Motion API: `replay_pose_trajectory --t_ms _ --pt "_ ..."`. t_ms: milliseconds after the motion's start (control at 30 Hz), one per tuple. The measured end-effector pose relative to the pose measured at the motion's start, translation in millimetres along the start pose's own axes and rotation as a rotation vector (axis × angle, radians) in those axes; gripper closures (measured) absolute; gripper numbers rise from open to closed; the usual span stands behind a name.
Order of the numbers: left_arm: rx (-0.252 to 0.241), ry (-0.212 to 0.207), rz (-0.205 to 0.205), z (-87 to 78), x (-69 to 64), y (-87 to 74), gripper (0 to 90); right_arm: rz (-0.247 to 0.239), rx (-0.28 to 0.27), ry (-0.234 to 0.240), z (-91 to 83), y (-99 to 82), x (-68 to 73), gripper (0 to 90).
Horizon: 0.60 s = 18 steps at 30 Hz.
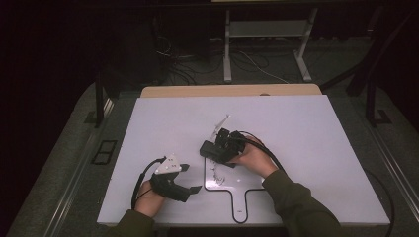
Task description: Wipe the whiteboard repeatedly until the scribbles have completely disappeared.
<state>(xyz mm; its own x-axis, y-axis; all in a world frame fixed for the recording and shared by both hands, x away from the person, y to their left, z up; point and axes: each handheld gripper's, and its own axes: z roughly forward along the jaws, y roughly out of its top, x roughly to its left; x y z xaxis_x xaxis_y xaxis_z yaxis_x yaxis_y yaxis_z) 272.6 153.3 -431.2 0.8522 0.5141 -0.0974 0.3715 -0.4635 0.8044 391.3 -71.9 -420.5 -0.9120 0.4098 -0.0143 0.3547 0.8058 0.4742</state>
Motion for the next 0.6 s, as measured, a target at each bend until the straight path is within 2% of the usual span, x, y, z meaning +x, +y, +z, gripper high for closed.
replay_pose_trajectory --t_ms 67,100,467,600 --pt "0.000 0.000 0.000 0.1 -0.1 0.1 13.7 -0.029 0.004 0.006 0.2 0.8 6.4 39.2" --pt "0.000 0.000 0.001 0.2 -0.1 0.1 13.7 -0.027 0.007 0.009 -0.2 1.1 10.6 39.2" --pt "-0.003 0.001 -0.007 0.6 -0.9 0.0 13.7 -0.126 0.000 0.054 -5.7 -8.5 48.6 39.2" --pt "0.001 0.001 0.001 0.7 -0.6 0.2 13.7 -0.144 0.003 0.073 -9.3 -13.8 61.6 39.2"
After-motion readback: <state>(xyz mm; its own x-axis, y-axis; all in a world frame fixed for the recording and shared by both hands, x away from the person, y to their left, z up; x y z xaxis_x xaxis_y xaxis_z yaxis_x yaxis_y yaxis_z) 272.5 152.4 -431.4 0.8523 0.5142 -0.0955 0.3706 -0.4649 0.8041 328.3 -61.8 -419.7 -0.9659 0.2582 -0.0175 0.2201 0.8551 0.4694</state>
